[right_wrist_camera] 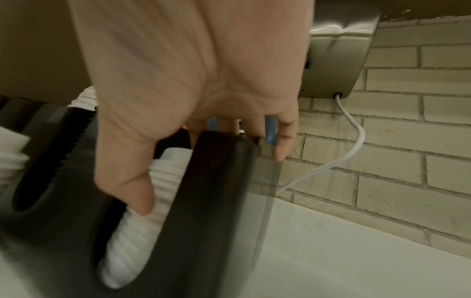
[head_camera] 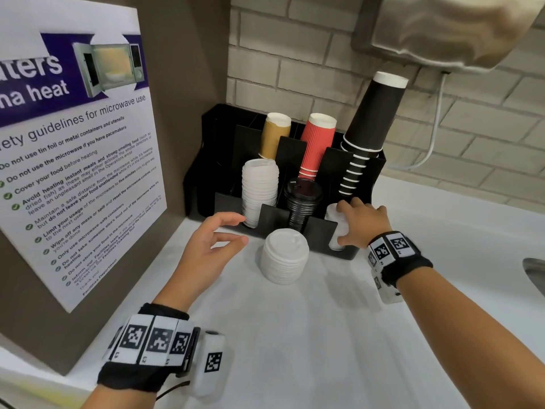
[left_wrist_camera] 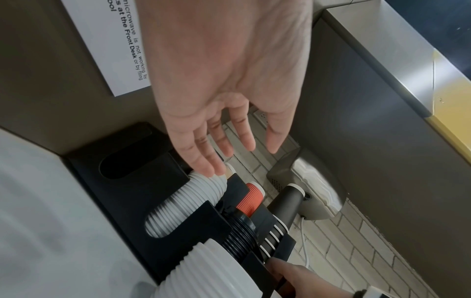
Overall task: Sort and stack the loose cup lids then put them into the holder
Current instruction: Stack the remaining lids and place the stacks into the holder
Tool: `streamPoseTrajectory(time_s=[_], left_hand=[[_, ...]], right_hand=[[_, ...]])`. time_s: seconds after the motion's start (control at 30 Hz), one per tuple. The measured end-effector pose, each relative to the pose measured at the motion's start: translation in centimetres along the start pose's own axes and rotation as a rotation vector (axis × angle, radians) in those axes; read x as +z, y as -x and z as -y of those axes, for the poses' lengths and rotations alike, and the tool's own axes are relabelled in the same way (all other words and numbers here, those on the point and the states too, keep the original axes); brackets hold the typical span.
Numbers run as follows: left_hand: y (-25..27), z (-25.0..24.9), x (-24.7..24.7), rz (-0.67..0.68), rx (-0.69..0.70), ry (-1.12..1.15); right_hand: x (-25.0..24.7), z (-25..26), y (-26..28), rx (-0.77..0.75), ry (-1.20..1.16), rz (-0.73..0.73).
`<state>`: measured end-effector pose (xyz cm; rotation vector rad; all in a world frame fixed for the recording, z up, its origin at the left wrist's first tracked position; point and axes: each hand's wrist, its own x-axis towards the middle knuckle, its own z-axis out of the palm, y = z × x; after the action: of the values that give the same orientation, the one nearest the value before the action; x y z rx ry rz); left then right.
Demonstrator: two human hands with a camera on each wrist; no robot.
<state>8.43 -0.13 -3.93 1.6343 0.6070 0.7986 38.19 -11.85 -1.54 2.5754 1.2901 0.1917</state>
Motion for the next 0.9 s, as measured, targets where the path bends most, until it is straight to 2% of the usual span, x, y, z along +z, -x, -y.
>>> streamPoseTrajectory(time_s=[0.33, 0.4, 0.47, 0.5, 0.53, 0.6, 0.63, 0.9], left_hand=[[-0.2, 0.2, 0.1, 0.005, 0.007, 0.008], [-0.2, 0.3, 0.1, 0.005, 0.006, 0.015], [-0.3, 0.3, 0.2, 0.004, 0.003, 0.015], [-0.4, 0.4, 0.3, 0.004, 0.001, 0.016], [-0.4, 0.3, 0.4, 0.002, -0.001, 0.02], [-0.5, 0.3, 0.5, -0.002, -0.006, 0.028], [-0.5, 0.2, 0.5, -0.004, -0.006, 0.031], [-0.1, 0.5, 0.0, -0.014, -0.02, 0.032]], right_hand=[[-0.6, 0.1, 2.0, 0.023, 0.015, -0.106], [-1.7, 0.6, 2.8, 0.005, -0.18, -0.271], [-2.5, 2.1, 3.6, -0.089, -0.529, -0.367], [-2.7, 3.2, 4.0, -0.149, -0.66, -0.312], [-2.7, 4.5, 4.2, -0.2, -0.725, -0.196], [-2.2, 6.7, 4.4, -0.237, -0.705, 0.065], [-1.7, 7.6, 4.3, -0.229, -0.671, 0.128], [0.2, 10.4, 2.4, -0.142, -0.627, 0.225]])
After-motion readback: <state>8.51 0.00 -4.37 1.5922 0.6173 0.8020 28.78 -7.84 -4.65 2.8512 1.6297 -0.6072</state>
